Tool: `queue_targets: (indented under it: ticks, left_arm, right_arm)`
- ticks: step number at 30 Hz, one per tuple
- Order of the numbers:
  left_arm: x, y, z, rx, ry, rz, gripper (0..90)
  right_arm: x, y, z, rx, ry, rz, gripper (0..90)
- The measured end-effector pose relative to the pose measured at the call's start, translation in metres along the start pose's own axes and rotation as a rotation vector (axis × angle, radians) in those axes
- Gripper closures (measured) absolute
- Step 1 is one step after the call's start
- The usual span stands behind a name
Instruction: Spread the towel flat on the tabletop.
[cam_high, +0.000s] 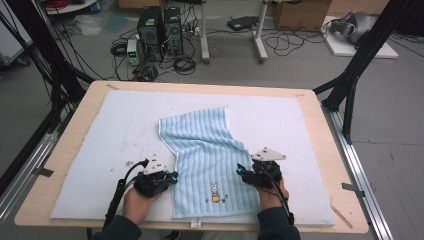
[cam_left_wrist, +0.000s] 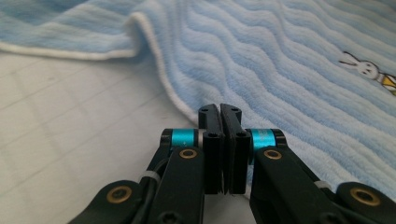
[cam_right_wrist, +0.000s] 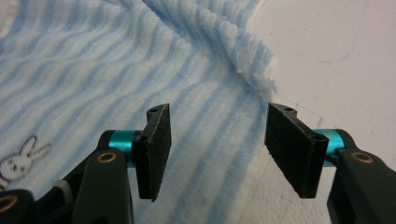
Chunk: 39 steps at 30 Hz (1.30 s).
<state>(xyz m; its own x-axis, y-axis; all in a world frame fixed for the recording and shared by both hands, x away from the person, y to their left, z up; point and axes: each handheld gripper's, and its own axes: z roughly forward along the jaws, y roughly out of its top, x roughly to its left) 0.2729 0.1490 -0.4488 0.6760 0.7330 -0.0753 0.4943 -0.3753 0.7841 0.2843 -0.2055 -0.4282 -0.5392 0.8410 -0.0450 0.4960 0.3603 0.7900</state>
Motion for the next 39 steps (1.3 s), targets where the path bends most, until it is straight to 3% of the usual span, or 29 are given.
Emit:
queue_targets:
  ticks: [6, 9, 11, 12, 14, 16, 18, 21, 26, 29, 32, 39]
  left_arm:
    - [0.031, -0.001, -0.009, 0.006, 0.072, -0.049, 87.4]
    - [0.039, -0.003, -0.012, 0.001, 0.083, -0.066, 87.4]
    - [0.039, -0.005, -0.013, -0.006, 0.069, -0.073, 86.2]
    - [0.038, -0.007, -0.014, -0.010, 0.052, -0.096, 82.7]
    - [0.036, -0.011, -0.018, -0.018, 0.013, -0.138, 63.6]
    - [0.031, -0.017, -0.024, -0.027, -0.007, -0.133, 56.7]
    - [0.028, -0.023, -0.028, -0.037, -0.023, -0.131, 56.1]
    - [0.025, -0.029, -0.033, -0.044, -0.037, -0.126, 58.2]
    - [0.018, -0.033, -0.037, -0.025, -0.070, -0.088, 83.3]
    - [0.015, -0.035, -0.039, -0.022, -0.102, -0.091, 86.2]
    - [0.011, -0.039, -0.043, -0.015, -0.136, -0.102, 86.3]
    - [-0.004, -0.051, -0.056, -0.009, -0.195, -0.083, 86.3]
  right_arm:
    - [0.006, -0.005, 0.000, 0.007, 0.028, 0.003, 41.4]
    - [0.012, -0.006, 0.002, 0.018, 0.052, 0.003, 42.0]
    - [0.016, -0.006, 0.002, 0.020, 0.074, 0.008, 42.1]
    - [0.018, -0.007, 0.002, 0.022, 0.081, 0.009, 42.9]
    - [0.023, -0.008, 0.002, 0.028, 0.097, 0.009, 43.8]
    - [0.029, -0.010, 0.001, 0.039, 0.114, 0.005, 45.7]
    - [0.035, -0.012, 0.000, 0.053, 0.124, -0.008, 47.8]
    - [0.042, -0.016, -0.001, 0.077, 0.142, -0.026, 53.3]
    - [0.042, -0.019, -0.001, 0.098, 0.155, -0.007, 72.0]
    - [0.039, -0.020, -0.004, 0.102, 0.166, -0.014, 86.2]
    - [0.039, -0.022, -0.008, 0.107, 0.167, -0.031, 87.2]
    - [0.040, -0.029, -0.021, 0.111, 0.179, -0.053, 87.2]
